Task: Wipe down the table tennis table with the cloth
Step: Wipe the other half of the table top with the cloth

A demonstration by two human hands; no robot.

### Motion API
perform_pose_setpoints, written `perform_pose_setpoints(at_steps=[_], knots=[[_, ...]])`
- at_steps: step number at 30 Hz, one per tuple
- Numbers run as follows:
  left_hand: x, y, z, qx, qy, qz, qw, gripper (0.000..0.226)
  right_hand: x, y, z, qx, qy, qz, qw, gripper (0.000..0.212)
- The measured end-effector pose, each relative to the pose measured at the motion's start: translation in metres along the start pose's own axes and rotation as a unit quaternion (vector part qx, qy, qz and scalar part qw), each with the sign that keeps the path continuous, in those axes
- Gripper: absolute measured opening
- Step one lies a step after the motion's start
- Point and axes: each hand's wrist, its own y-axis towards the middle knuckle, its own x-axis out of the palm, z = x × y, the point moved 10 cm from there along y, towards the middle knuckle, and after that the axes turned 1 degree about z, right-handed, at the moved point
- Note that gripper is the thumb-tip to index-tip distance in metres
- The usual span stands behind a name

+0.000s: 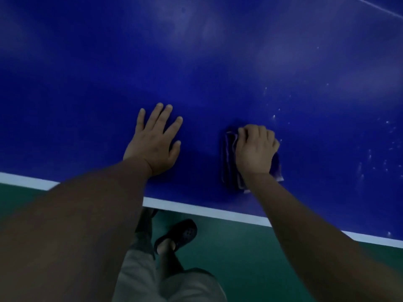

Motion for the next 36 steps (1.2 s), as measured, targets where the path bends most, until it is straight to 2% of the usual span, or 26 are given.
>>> perform_pose_setpoints(at_steps=[2, 4, 7, 10, 11, 13, 15, 17, 18, 20, 24, 26, 28, 30, 33, 35, 36], knots=[[-0.002, 0.0, 0.0, -0.001, -0.006, 0.006, 1.0, 0.07, 0.004, -0.013, -0.003, 0.017, -0.007, 0.012, 1.0, 0.029], [-0.004, 0.0, 0.001, -0.002, -0.008, 0.013, 1.0, 0.07, 0.007, -0.061, -0.018, -0.021, 0.0, -0.006, 1.0, 0.026], [-0.006, -0.001, 0.001, -0.003, -0.014, 0.019, 1.0, 0.069, 0.006, -0.135, -0.039, -0.147, 0.027, -0.043, 0.988, 0.023], [-0.006, 0.0, 0.0, -0.001, -0.024, 0.018, 1.0, 0.069, 0.012, -0.111, -0.043, -0.29, 0.009, -0.09, 0.953, 0.027], [-0.006, 0.0, 0.0, 0.0, -0.025, 0.018, 1.0, 0.069, 0.014, -0.086, -0.042, -0.308, -0.012, -0.099, 0.946, 0.029], [-0.005, 0.001, 0.0, 0.004, -0.024, 0.022, 0.999, 0.068, 0.013, -0.02, -0.025, -0.251, -0.035, -0.072, 0.965, 0.032], [-0.005, 0.001, 0.0, 0.005, -0.024, 0.023, 0.999, 0.066, 0.003, 0.034, 0.004, -0.112, -0.011, -0.018, 0.993, 0.033], [-0.004, 0.001, 0.0, 0.005, -0.022, 0.021, 1.0, 0.067, 0.001, 0.045, 0.02, -0.012, 0.015, 0.01, 1.0, 0.033], [-0.004, 0.001, 0.0, 0.007, -0.019, 0.018, 1.0, 0.067, 0.001, 0.037, 0.019, 0.01, 0.012, 0.012, 1.0, 0.032], [-0.005, 0.002, 0.001, 0.005, -0.014, 0.014, 1.0, 0.068, 0.0, -0.006, 0.008, 0.001, 0.004, 0.001, 1.0, 0.031], [-0.004, -0.001, -0.001, 0.004, -0.01, 0.007, 1.0, 0.068, 0.003, -0.105, -0.017, -0.145, 0.014, -0.052, 0.988, 0.027], [-0.004, 0.0, 0.001, 0.005, -0.011, 0.007, 1.0, 0.068, 0.007, -0.098, -0.017, -0.247, -0.003, -0.082, 0.966, 0.027], [-0.004, 0.001, 0.002, 0.009, -0.017, 0.011, 1.0, 0.067, 0.01, -0.052, -0.006, -0.283, -0.031, -0.089, 0.954, 0.028], [-0.005, 0.002, 0.002, 0.016, -0.023, 0.036, 0.999, 0.065, 0.003, 0.014, 0.016, -0.204, -0.042, -0.055, 0.976, 0.029], [-0.011, -0.002, 0.001, 0.021, -0.041, 0.076, 0.996, 0.063, -0.005, 0.083, 0.045, -0.023, -0.028, -0.002, 0.999, 0.032], [-0.017, 0.0, 0.001, 0.02, -0.065, 0.086, 0.994, 0.062, -0.003, 0.084, 0.048, 0.04, -0.018, 0.008, 0.999, 0.033], [-0.019, 0.001, 0.0, 0.014, -0.075, 0.087, 0.993, 0.062, -0.003, 0.071, 0.047, 0.045, -0.013, 0.007, 0.999, 0.033]])
